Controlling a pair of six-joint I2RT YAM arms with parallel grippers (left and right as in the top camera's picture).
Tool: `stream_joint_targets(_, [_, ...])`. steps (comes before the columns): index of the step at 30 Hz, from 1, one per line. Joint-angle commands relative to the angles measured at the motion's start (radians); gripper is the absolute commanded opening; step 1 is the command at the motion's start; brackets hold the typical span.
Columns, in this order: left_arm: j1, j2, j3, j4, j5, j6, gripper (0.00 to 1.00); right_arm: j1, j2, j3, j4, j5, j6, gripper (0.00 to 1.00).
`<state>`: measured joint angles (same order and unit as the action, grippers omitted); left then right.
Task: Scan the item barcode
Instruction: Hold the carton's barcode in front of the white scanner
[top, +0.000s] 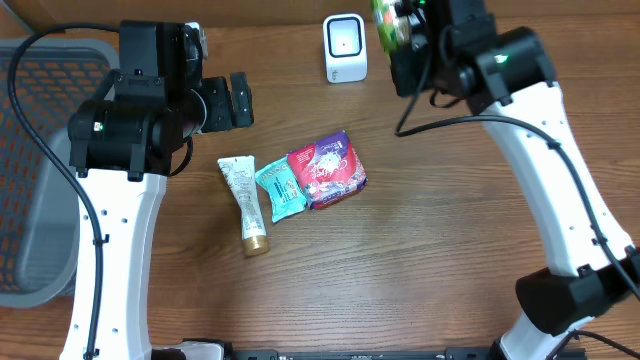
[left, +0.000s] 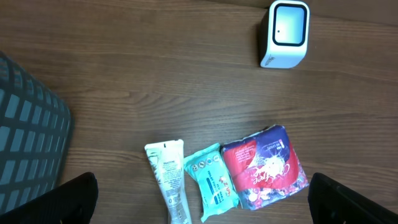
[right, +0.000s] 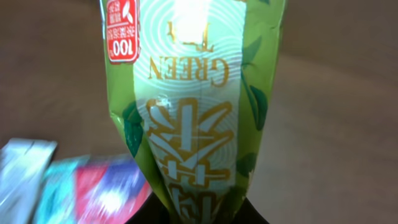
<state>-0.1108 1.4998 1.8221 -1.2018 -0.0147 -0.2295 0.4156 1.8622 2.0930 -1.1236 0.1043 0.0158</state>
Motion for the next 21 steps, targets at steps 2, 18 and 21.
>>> stream_joint_targets(2, [-0.001, 0.006, 0.014, 0.001, 0.007, 0.013, 1.00, 0.027, 0.068, -0.013, 0.146, 0.287, 0.000, 0.13])
stream_joint_targets(18, [-0.001, 0.006, 0.014, 0.001, 0.007, 0.013, 0.99, 0.027, 0.340, -0.013, 0.661, 0.491, -0.624, 0.04])
stream_joint_targets(21, [-0.001, 0.006, 0.014, 0.001, 0.007, 0.013, 1.00, 0.027, 0.381, -0.013, 0.712, 0.513, -0.742, 0.04])
